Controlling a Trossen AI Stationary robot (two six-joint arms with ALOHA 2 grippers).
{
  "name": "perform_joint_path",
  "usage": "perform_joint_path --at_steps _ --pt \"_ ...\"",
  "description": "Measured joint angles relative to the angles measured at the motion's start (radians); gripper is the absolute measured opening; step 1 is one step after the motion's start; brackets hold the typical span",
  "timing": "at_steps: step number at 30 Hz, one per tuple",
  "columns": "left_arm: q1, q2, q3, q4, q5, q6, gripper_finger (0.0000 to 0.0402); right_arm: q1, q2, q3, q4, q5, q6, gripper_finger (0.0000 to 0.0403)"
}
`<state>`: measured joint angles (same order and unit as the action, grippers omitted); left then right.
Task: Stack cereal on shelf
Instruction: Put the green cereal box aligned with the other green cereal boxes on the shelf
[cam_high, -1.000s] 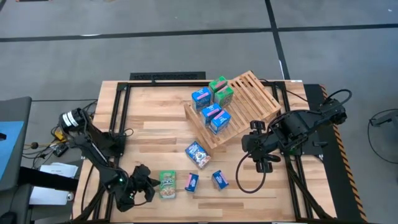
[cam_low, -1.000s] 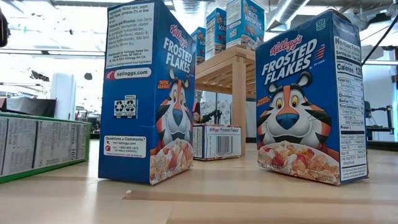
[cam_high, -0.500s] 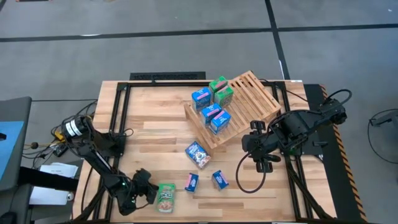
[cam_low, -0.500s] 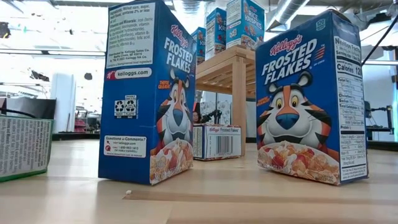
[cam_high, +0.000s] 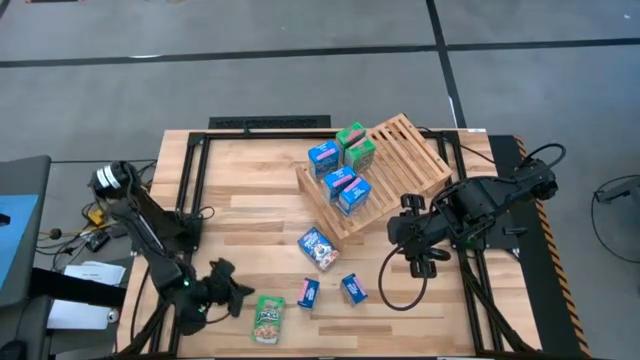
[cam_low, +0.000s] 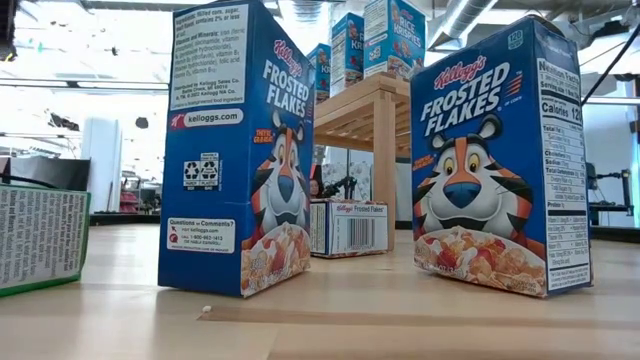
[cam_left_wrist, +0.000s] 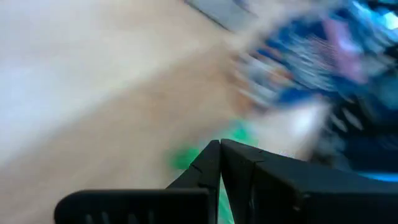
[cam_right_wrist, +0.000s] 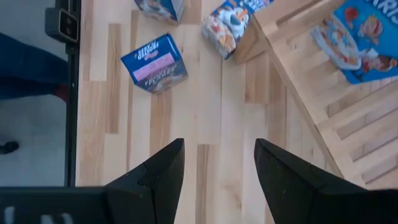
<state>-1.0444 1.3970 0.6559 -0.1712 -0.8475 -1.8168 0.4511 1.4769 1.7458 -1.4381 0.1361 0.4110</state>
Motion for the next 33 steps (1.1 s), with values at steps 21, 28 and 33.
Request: perform_joint_path --at_steps 21,28,33 --pt "-0.006 0.241 0.002 0.331 0.210 0.140 0.0000 0.000 0.000 0.000 0.048 0.023 0.011 0.0218" --pt "-0.023 0.246 -0.006 0.152 0.244 -0.023 0.0000 -0.001 0.000 0.000 0.048 0.023 0.010 0.0218" --pt "-0.028 0.242 -0.001 0.155 0.218 -0.057 0.0000 -0.001 0.000 0.000 0.048 0.023 0.007 0.0218"
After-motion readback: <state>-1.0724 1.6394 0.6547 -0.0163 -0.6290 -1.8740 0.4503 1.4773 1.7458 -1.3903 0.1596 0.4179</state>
